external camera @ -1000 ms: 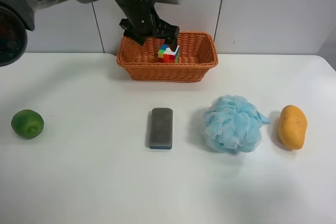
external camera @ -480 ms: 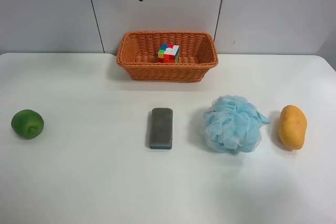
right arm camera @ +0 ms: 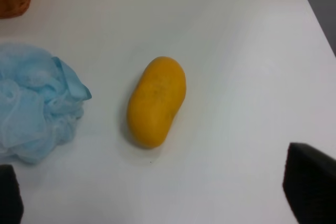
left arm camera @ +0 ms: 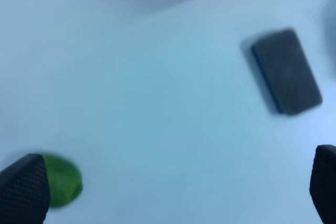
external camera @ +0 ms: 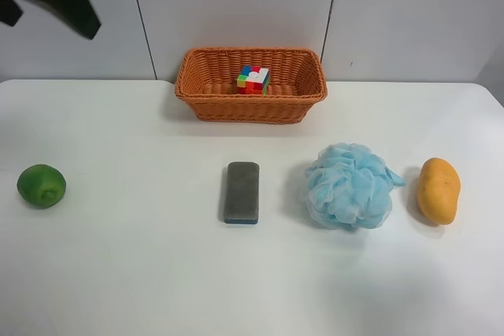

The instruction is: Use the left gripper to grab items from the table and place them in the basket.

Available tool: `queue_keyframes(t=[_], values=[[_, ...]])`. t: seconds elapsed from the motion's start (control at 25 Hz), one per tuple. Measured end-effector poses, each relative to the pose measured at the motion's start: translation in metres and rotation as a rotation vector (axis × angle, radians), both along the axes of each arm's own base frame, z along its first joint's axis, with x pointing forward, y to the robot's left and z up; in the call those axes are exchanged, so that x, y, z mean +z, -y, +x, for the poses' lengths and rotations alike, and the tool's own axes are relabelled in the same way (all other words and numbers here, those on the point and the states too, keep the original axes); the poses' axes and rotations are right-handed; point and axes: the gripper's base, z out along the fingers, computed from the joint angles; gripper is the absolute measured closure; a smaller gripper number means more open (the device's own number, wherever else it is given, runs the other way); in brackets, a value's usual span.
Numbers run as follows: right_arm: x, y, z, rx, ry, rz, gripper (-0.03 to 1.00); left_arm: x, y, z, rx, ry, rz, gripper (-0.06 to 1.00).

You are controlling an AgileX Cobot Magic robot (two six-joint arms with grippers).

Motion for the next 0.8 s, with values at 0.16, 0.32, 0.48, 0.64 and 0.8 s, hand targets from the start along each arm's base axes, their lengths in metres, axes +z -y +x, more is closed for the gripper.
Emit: queue_keyframes(t=[0.16,0.32,0.48,0.64,0.8], values=[[0.0,0.0,0.0,0.0,0.0,0.0,-0.03,-0.009,-0.022,-0.055,0.004,0.034,0.019,-0.05],[0.0,0.0,0.0,0.0,0.0,0.0,-0.03,-0.014,-0.04,-0.106,0.006,0.114,0.002,-0.05],[0.0,0.0,0.0,0.0,0.0,0.0,-0.03,-0.024,-0.055,-0.146,0.01,0.196,-0.012,-0.05],[0.0,0.0,0.0,0.0,0.0,0.0,-0.03,-0.045,-0.07,-0.176,0.086,0.246,-0.02,-0.05],[0.0,0.0,0.0,0.0,0.0,0.0,-0.03,-0.07,-0.079,-0.195,0.21,0.304,-0.018,-0.05]])
